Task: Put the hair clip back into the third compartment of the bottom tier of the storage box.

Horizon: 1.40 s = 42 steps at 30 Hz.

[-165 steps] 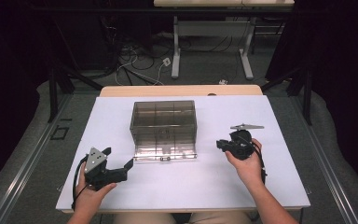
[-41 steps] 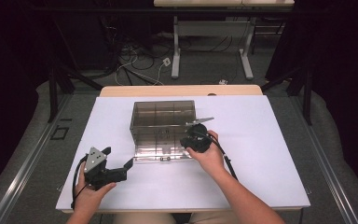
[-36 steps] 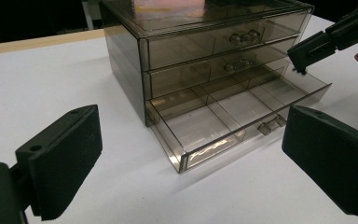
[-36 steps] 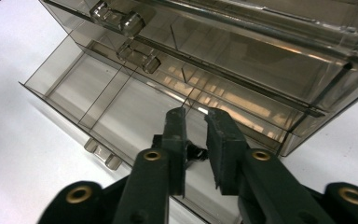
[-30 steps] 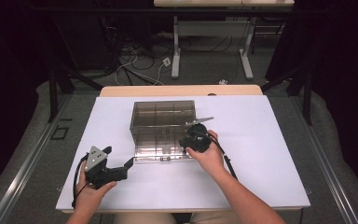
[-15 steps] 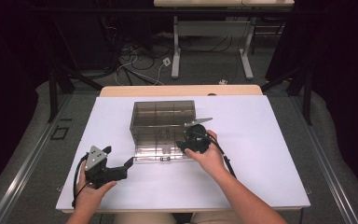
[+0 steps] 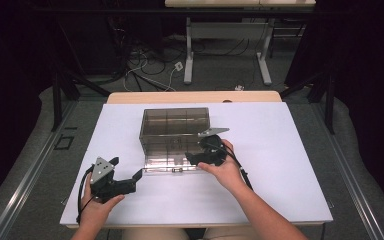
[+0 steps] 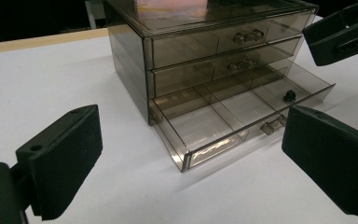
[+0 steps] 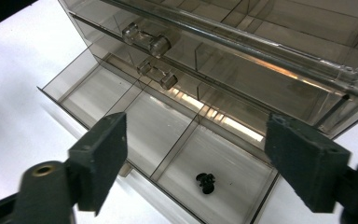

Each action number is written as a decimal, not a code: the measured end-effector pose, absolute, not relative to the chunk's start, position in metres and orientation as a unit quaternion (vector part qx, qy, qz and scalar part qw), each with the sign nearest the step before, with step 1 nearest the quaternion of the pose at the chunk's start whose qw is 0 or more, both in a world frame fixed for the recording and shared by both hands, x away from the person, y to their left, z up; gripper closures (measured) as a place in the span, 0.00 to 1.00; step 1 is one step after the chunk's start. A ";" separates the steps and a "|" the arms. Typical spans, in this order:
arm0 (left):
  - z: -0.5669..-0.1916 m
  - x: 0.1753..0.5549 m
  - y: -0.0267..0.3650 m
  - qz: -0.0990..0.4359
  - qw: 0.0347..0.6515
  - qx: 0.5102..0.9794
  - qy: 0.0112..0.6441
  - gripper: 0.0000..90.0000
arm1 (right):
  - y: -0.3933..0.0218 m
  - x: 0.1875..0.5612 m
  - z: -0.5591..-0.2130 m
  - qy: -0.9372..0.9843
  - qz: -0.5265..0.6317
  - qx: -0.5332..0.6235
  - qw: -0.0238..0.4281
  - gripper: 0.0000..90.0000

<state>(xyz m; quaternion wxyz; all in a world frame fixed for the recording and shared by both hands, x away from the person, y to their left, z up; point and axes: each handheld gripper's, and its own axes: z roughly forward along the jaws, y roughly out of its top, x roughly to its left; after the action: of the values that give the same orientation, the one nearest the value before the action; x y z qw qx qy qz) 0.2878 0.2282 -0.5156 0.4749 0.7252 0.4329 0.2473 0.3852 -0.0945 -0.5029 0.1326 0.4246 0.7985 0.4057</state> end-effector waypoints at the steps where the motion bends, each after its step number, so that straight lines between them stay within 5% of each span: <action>1: -0.515 0.288 0.228 0.249 0.474 0.726 0.432 0.05 | -0.095 0.385 -0.503 0.797 0.408 0.422 0.139 0.20; 22: -0.514 0.286 0.228 0.250 0.476 0.727 0.427 0.05 | -0.099 0.378 -0.493 0.783 0.425 0.421 0.169 0.16; 29: -0.514 0.285 0.227 0.248 0.480 0.724 0.429 0.06 | -0.099 0.372 -0.488 0.789 0.421 0.409 0.181 0.00; 42: -0.514 0.284 0.229 0.248 0.481 0.723 0.428 0.05 | -0.112 0.361 -0.476 0.788 0.429 0.400 0.188 0.00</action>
<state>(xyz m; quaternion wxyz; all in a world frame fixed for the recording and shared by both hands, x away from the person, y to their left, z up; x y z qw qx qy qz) 0.2841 0.2286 -0.5136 0.4813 0.7232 0.4285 0.2484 0.3608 -0.1124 -0.4757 0.1878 0.3996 0.7881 0.4289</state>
